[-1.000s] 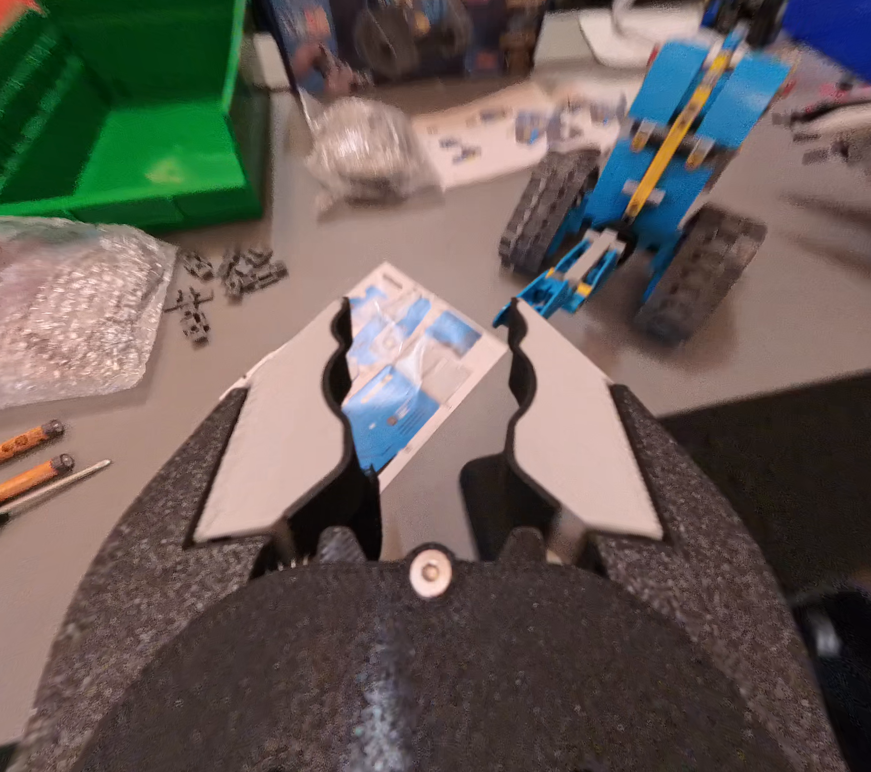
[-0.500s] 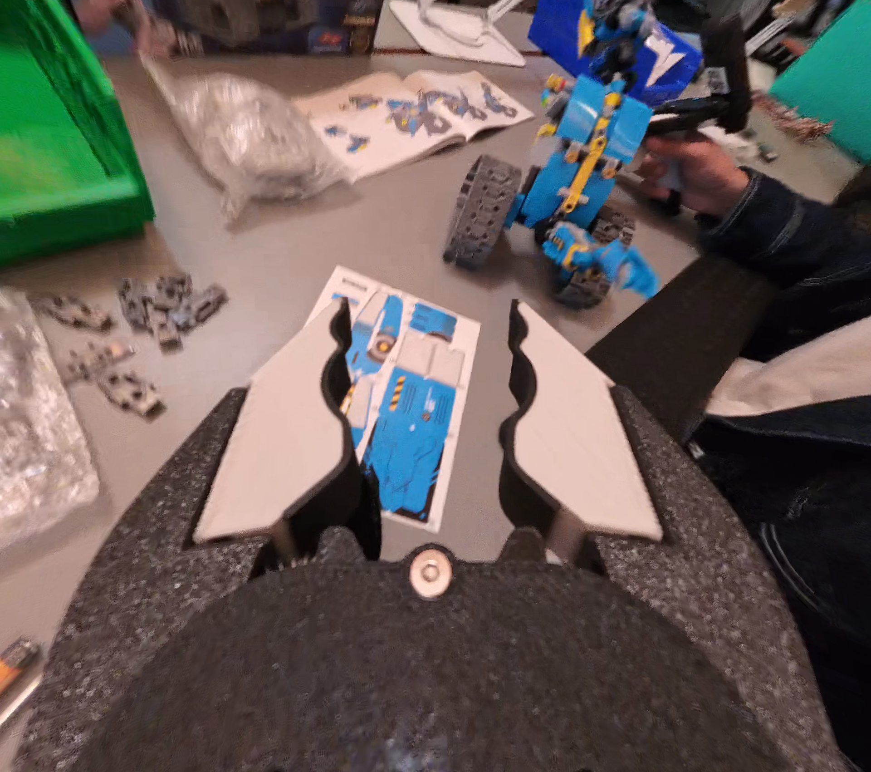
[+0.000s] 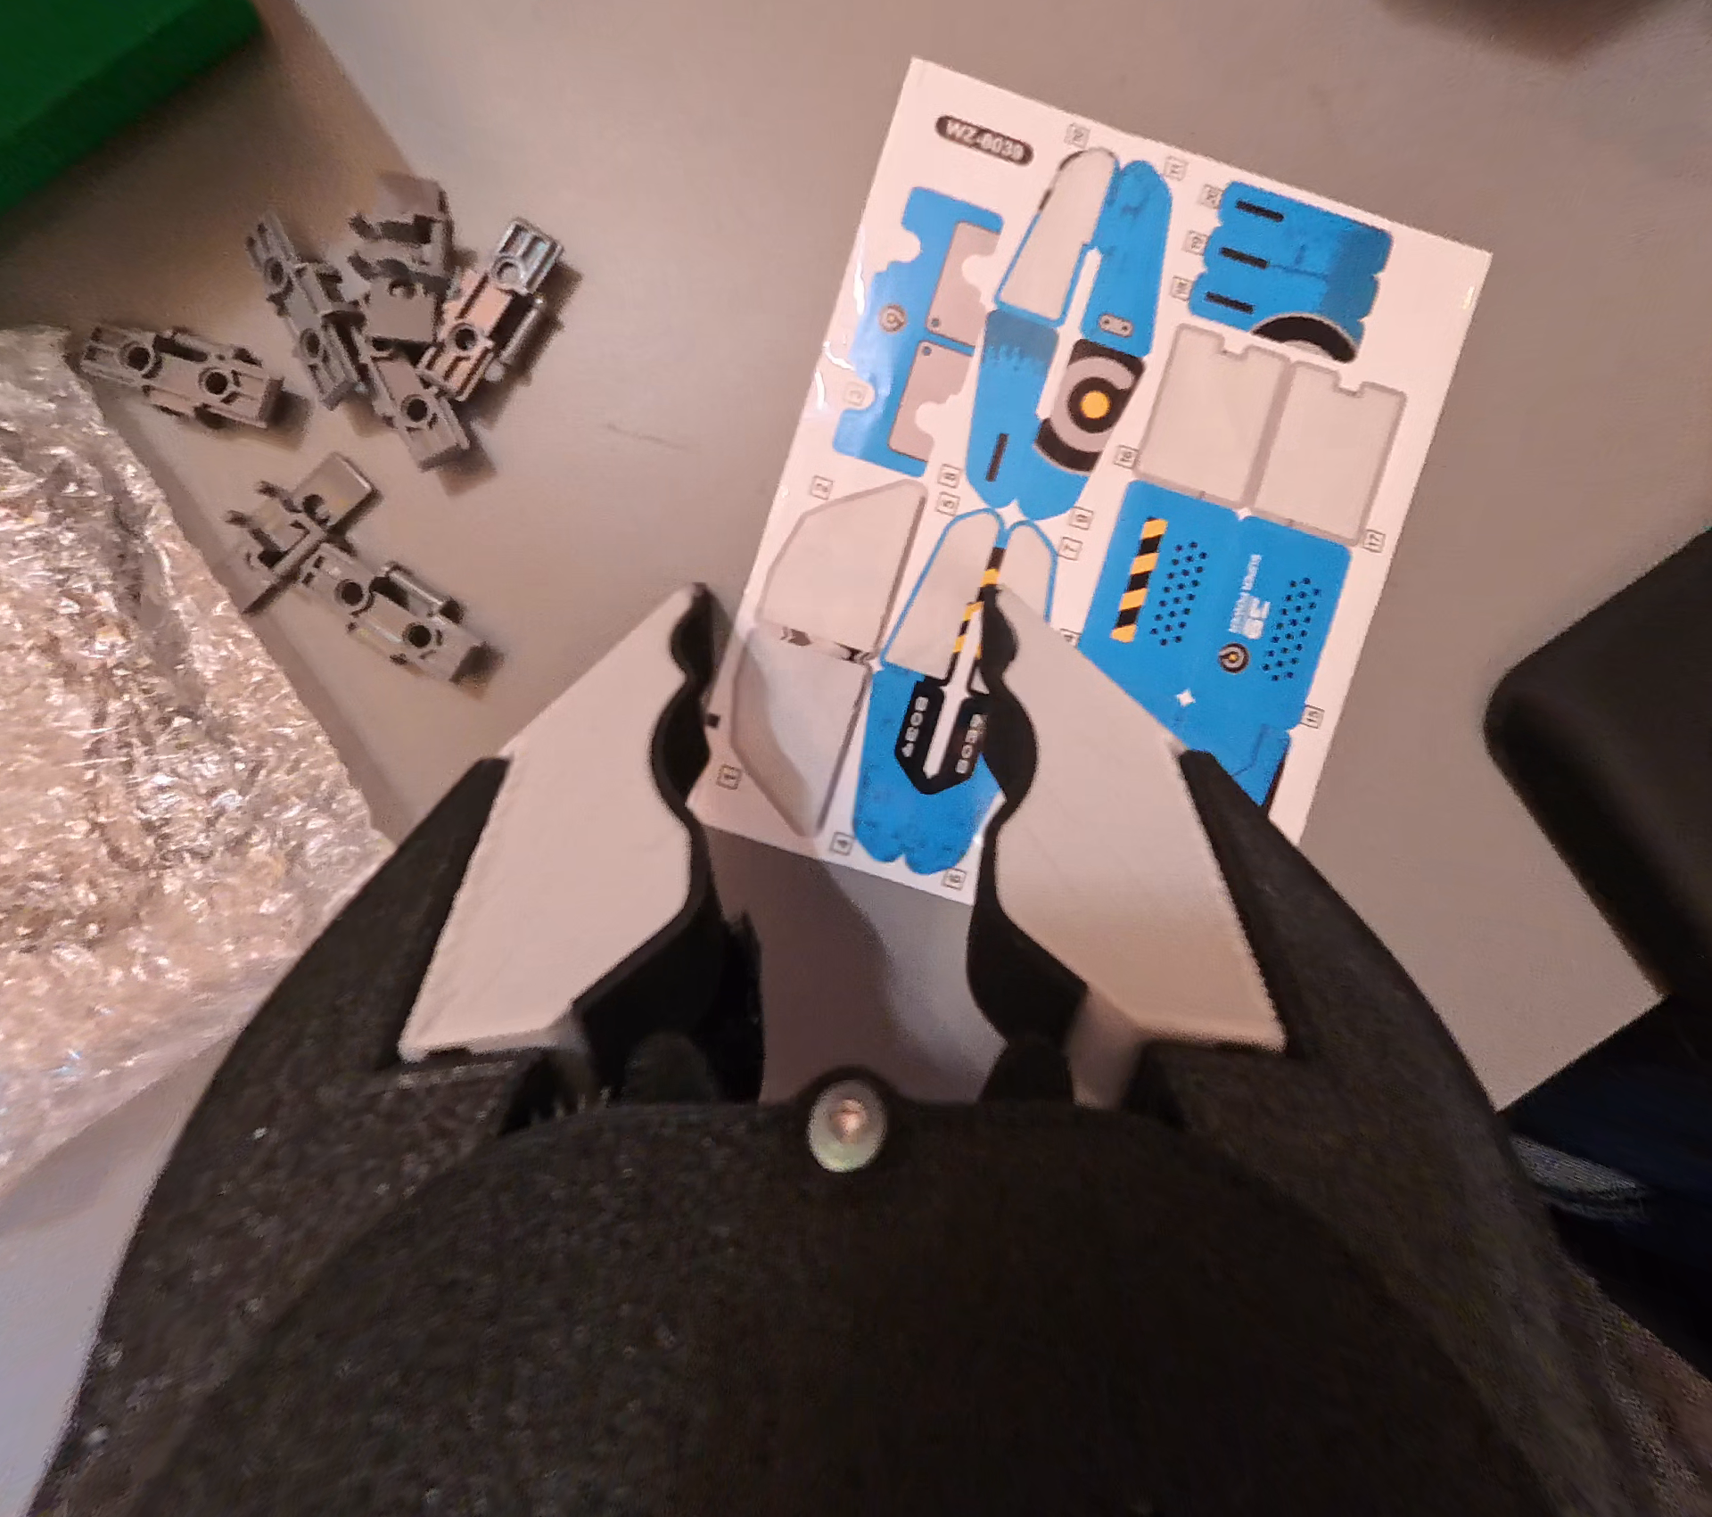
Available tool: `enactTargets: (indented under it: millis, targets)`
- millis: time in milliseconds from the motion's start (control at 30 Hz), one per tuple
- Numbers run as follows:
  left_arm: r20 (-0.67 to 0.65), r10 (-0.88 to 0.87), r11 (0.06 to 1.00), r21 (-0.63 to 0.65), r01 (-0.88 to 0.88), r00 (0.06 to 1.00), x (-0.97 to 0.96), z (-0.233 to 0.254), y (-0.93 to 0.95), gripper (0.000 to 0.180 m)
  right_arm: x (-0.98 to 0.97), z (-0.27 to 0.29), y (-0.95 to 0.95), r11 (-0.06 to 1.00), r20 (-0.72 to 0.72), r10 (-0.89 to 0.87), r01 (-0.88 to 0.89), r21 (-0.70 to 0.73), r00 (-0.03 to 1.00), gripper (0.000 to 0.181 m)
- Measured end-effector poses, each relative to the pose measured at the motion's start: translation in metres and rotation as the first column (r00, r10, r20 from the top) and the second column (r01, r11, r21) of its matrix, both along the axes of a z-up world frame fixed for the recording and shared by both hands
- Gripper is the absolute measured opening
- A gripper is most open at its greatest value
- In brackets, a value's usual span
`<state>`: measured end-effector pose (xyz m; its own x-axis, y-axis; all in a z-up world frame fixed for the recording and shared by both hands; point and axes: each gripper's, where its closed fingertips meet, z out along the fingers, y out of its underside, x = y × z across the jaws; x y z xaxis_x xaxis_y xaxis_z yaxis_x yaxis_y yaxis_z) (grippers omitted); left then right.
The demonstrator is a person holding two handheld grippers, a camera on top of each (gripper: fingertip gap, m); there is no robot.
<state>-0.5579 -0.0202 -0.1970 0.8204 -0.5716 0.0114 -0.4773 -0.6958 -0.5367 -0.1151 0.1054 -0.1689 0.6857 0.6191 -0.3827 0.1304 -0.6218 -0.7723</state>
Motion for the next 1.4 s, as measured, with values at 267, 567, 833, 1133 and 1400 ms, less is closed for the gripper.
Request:
enactTargets:
  millis: [267,567,833,1133,1400]
  targets:
    - [-0.028,-0.063,0.998,0.023,0.063,0.998,0.011,0.001,-0.016,0.006,-0.007,-0.002,-0.008,0.999,0.046,0.043,-0.043,0.008,0.998,0.050]
    - [0.069,0.016,0.977,0.211,-0.030,0.997,0.003,0.071,-0.015,0.000,-0.014,0.015,-0.015,0.995,0.001,0.075,-0.075,0.060,0.997,0.050]
    - [0.335,-0.084,0.873,0.479,-0.093,0.938,0.037,0.220,-0.044,0.000,-0.059,0.125,-0.070,0.921,-0.333,0.353,-0.263,0.286,0.875,0.052]
    - [0.497,-0.432,0.852,0.499,0.160,0.753,0.198,0.262,-0.088,0.000,-0.108,0.183,-0.210,0.710,-0.439,0.704,-0.572,0.411,0.558,0.062]
    - [0.278,-0.578,0.790,0.429,0.439,0.767,0.317,0.208,-0.093,0.000,-0.062,0.159,-0.211,0.780,-0.308,0.615,-0.503,0.374,0.726,0.057]
